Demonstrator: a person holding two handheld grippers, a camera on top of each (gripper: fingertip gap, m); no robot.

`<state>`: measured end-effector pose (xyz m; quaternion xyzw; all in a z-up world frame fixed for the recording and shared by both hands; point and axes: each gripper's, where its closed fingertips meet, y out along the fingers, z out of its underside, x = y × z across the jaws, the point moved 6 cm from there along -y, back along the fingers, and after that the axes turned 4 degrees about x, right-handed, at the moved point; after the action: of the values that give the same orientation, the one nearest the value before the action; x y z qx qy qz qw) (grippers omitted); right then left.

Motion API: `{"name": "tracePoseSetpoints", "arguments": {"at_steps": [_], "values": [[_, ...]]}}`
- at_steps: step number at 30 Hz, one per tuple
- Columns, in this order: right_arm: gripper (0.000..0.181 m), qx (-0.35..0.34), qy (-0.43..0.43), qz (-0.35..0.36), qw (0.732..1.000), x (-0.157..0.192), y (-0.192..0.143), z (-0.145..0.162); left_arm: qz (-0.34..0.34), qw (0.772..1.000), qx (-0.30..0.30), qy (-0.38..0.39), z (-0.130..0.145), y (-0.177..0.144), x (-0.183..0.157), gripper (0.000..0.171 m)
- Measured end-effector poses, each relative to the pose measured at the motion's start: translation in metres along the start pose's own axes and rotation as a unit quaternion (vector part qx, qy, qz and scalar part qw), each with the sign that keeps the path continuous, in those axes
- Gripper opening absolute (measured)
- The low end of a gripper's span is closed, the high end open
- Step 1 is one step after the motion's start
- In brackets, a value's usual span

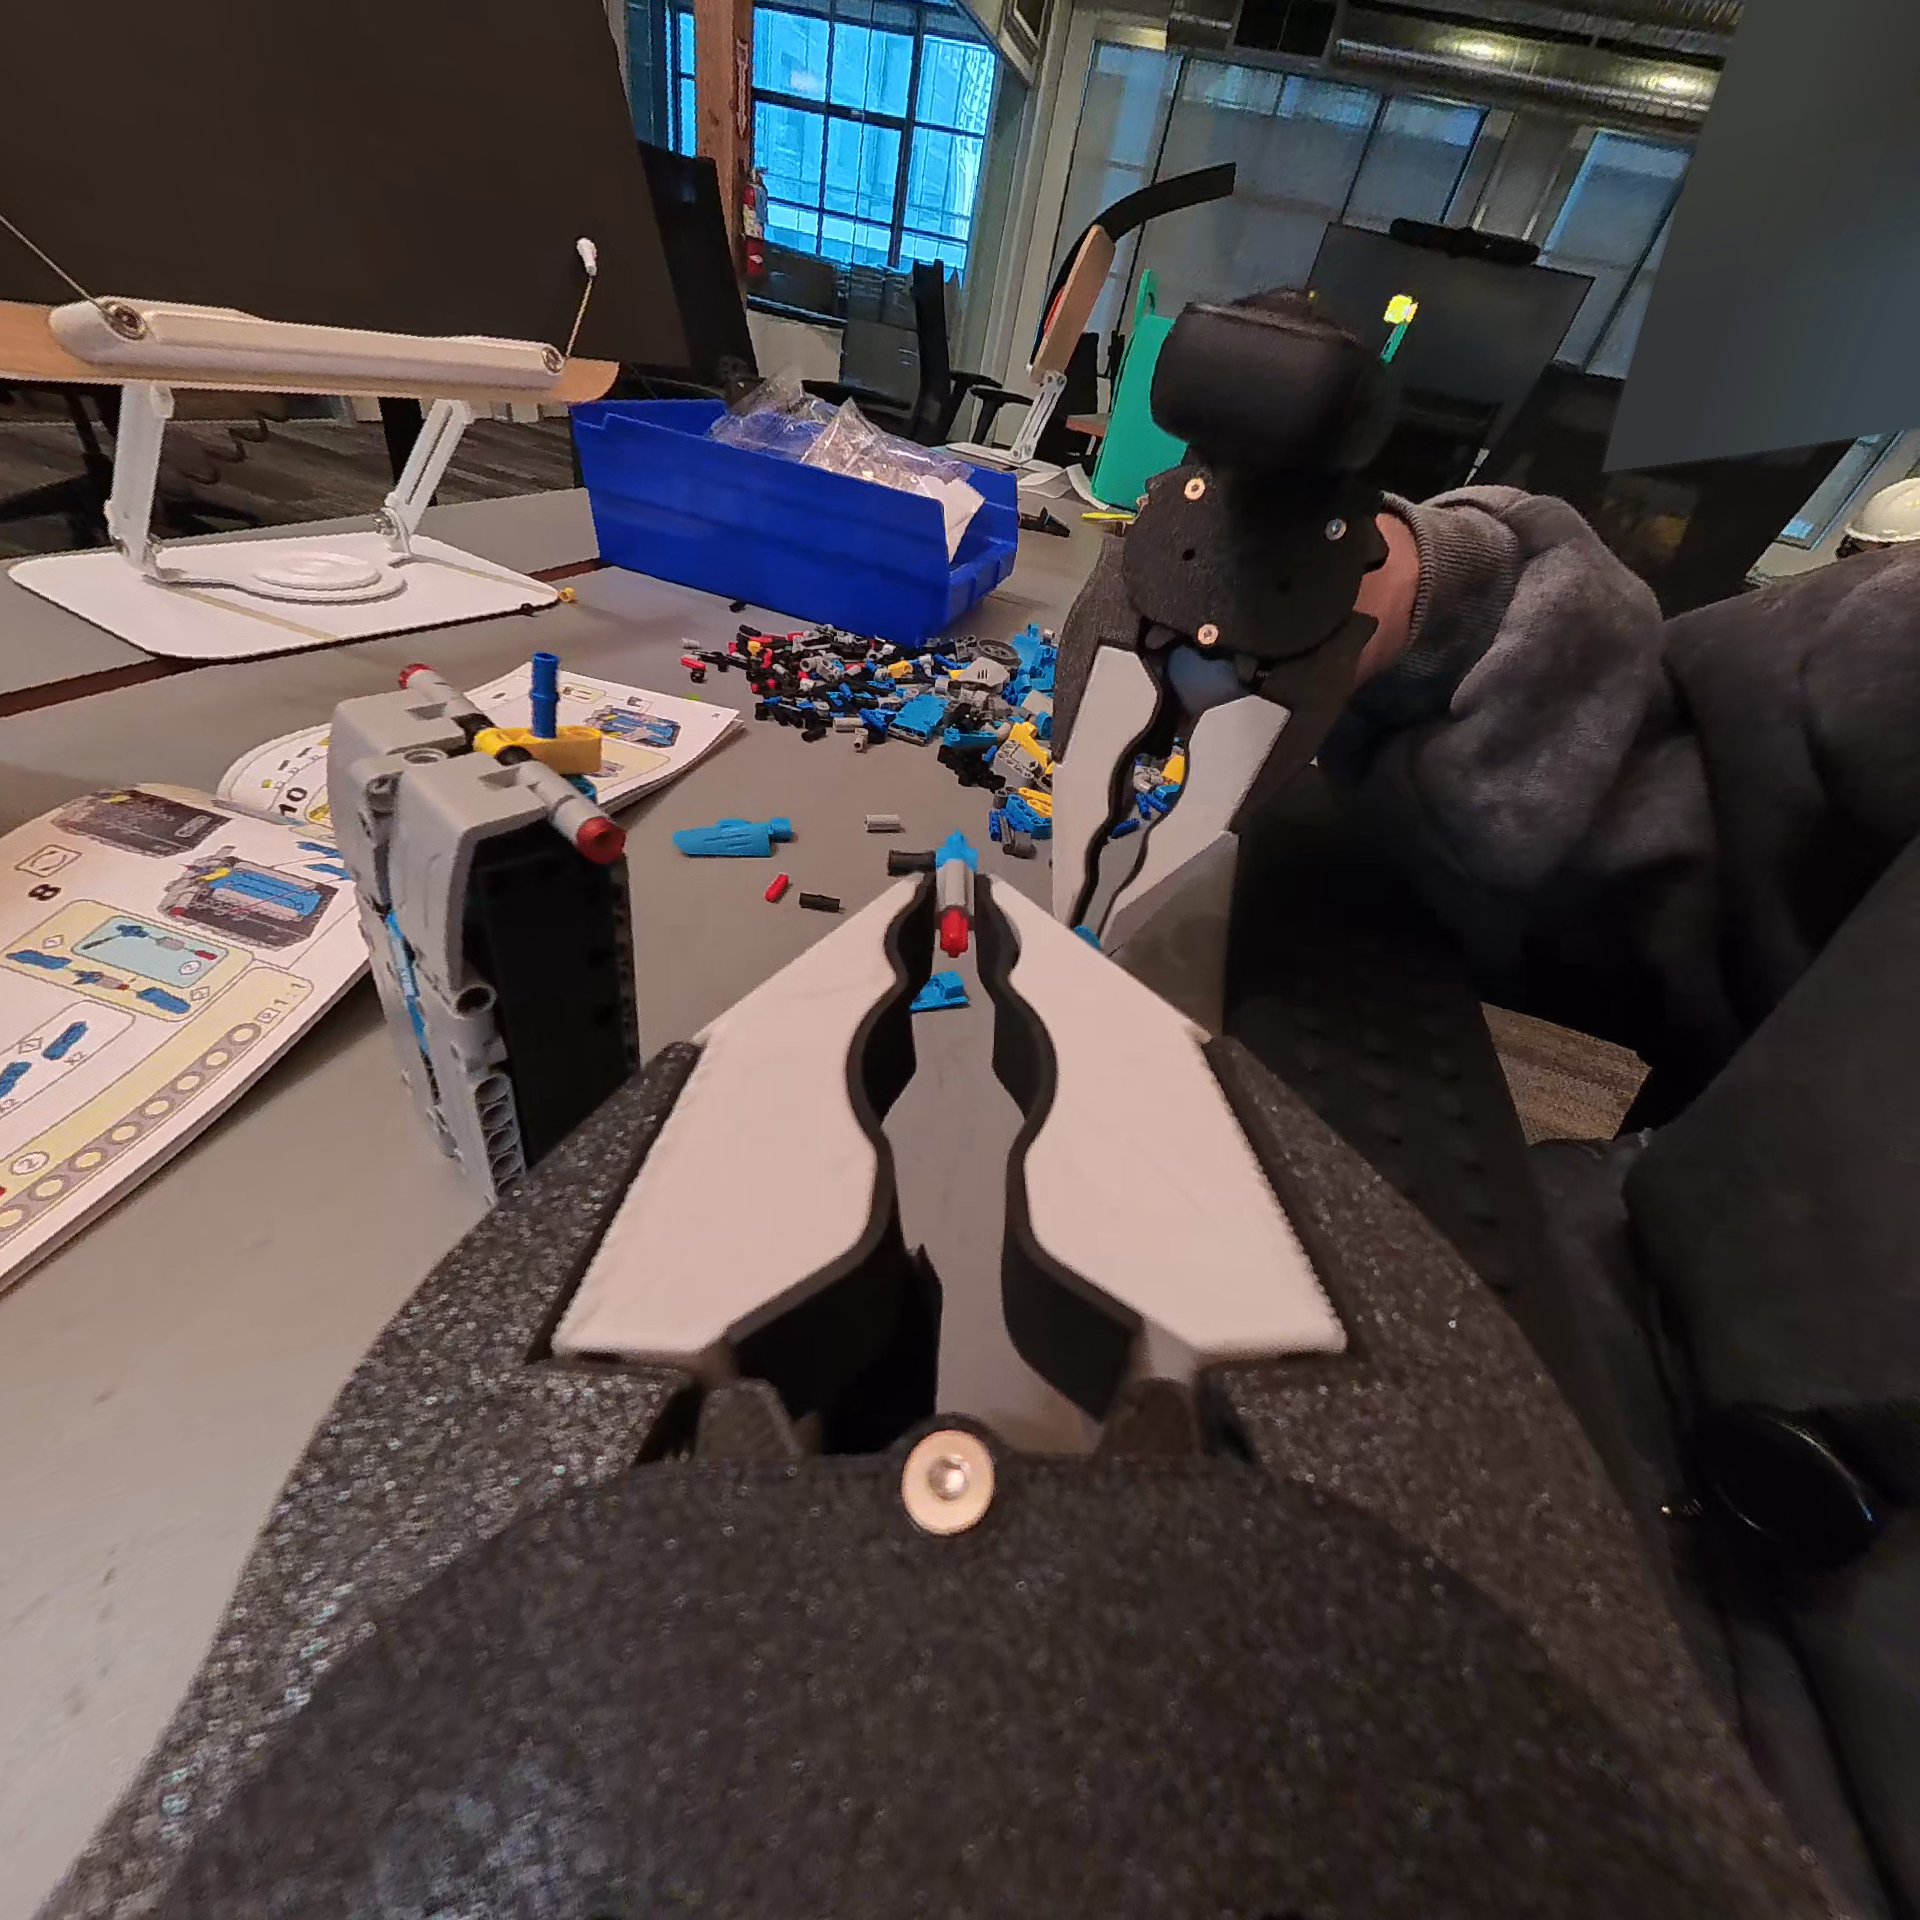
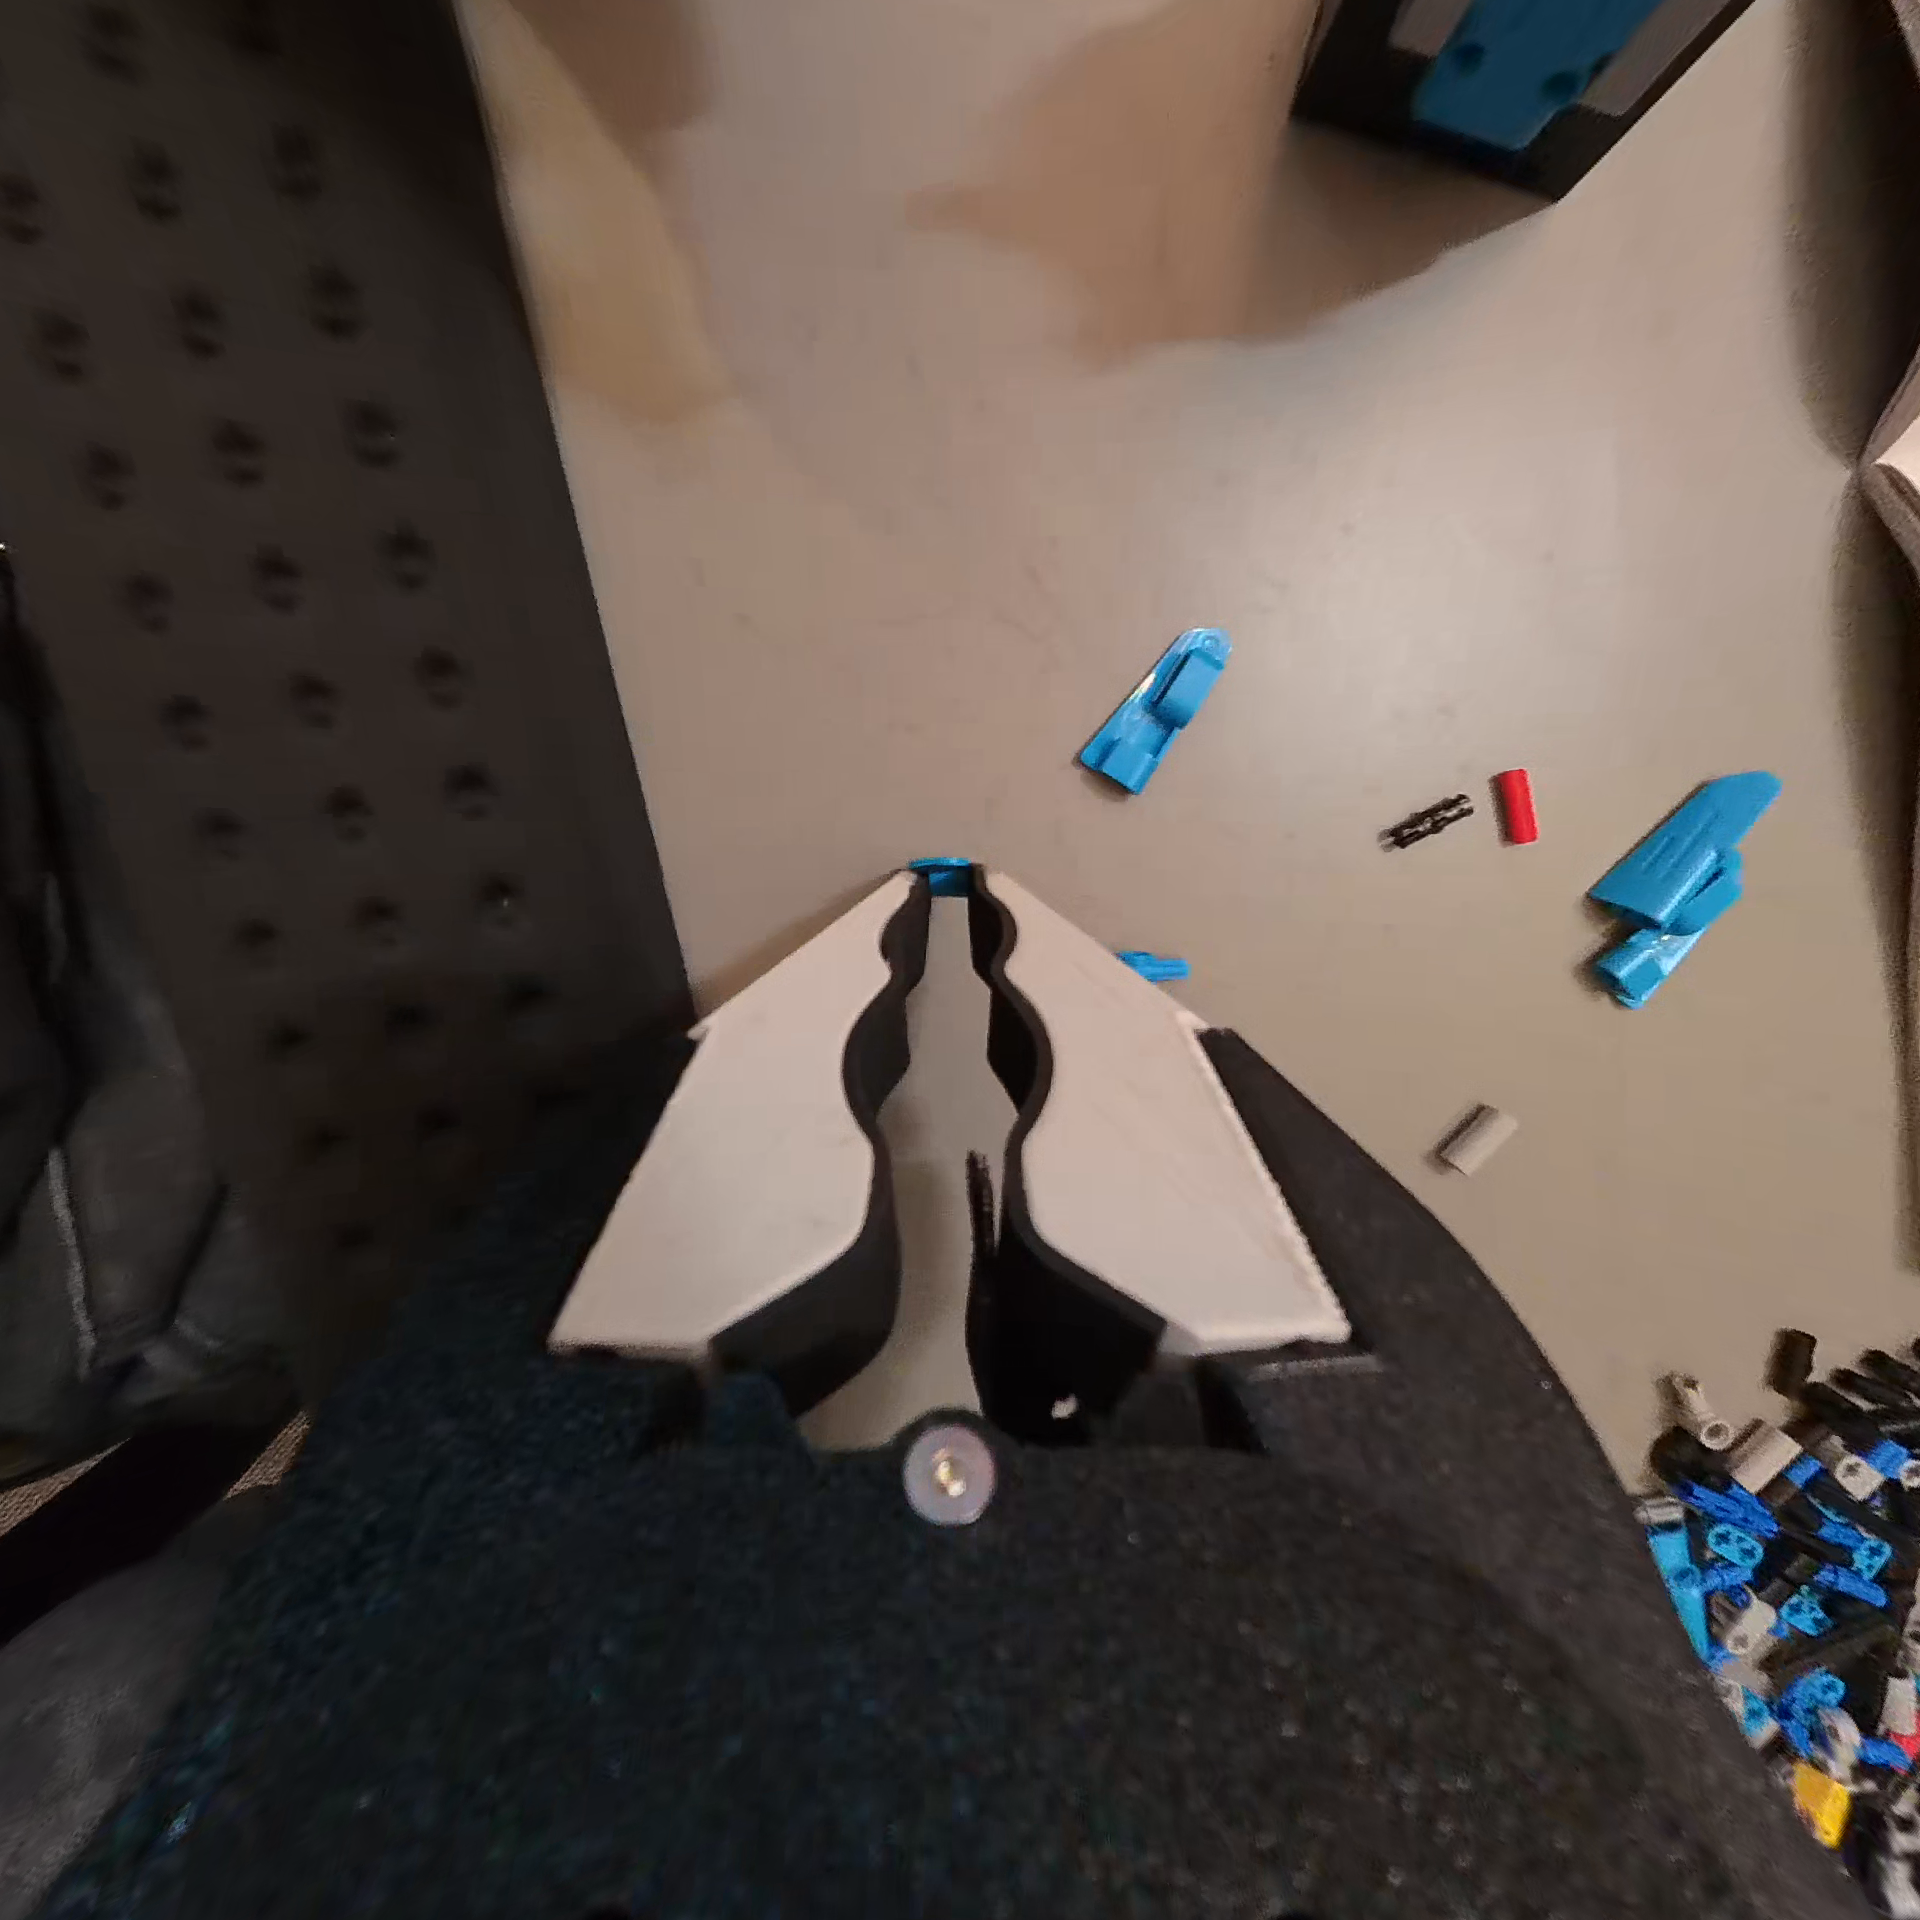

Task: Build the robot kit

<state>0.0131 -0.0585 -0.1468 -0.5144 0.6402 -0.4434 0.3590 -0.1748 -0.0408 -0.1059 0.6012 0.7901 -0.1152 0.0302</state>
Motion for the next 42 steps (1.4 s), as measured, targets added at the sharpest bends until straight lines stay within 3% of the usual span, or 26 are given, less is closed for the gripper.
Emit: {"name": "tracePoseSetpoints", "arguments": {"at_steps": [26, 27, 29, 32, 34, 36, 37, 42], "values": [[0.007, 0.005, -0.001, -0.027, 1.000, 0.004, 0.014, 0.001, 0.004, 1.000, 0.008, 0.007, 0.002, 0.002, -0.002, 0.007], [0.007, 0.000, -0.005, -0.023, 1.000, 0.002, 0.014, 0.000, 0.004, 1.000, 0.008, 0.006, 0.002, 0.001, -0.002, 0.006], [0.007, -0.077, -0.009, -0.019, 0.997, -0.003, 0.002, -0.011, 0.007, 1.000, 0.004, 0.005, 0.001, 0.001, -0.002, 0.007], [0.006, -0.274, 0.011, -0.019, 0.962, -0.012, -0.033, -0.040, 0.032, 0.999, -0.017, -0.012, -0.003, -0.002, -0.004, 0.006], [0.006, -0.423, 0.048, -0.051, 0.904, -0.014, -0.054, -0.060, 0.051, 0.998, -0.040, -0.024, -0.008, -0.006, -0.006, 0.007], [0.006, -0.525, 0.092, -0.119, 0.838, -0.013, -0.060, -0.069, 0.064, 0.996, -0.062, -0.031, -0.013, -0.011, -0.007, 0.007], [0.006, -0.550, 0.108, -0.145, 0.816, -0.013, -0.058, -0.071, 0.068, 0.995, -0.070, -0.035, -0.015, -0.012, -0.008, 0.007], [0.006, -0.574, 0.168, -0.233, 0.767, -0.013, -0.046, -0.084, 0.080, 0.992, -0.089, -0.041, -0.020, -0.016, -0.009, 0.006]]}}
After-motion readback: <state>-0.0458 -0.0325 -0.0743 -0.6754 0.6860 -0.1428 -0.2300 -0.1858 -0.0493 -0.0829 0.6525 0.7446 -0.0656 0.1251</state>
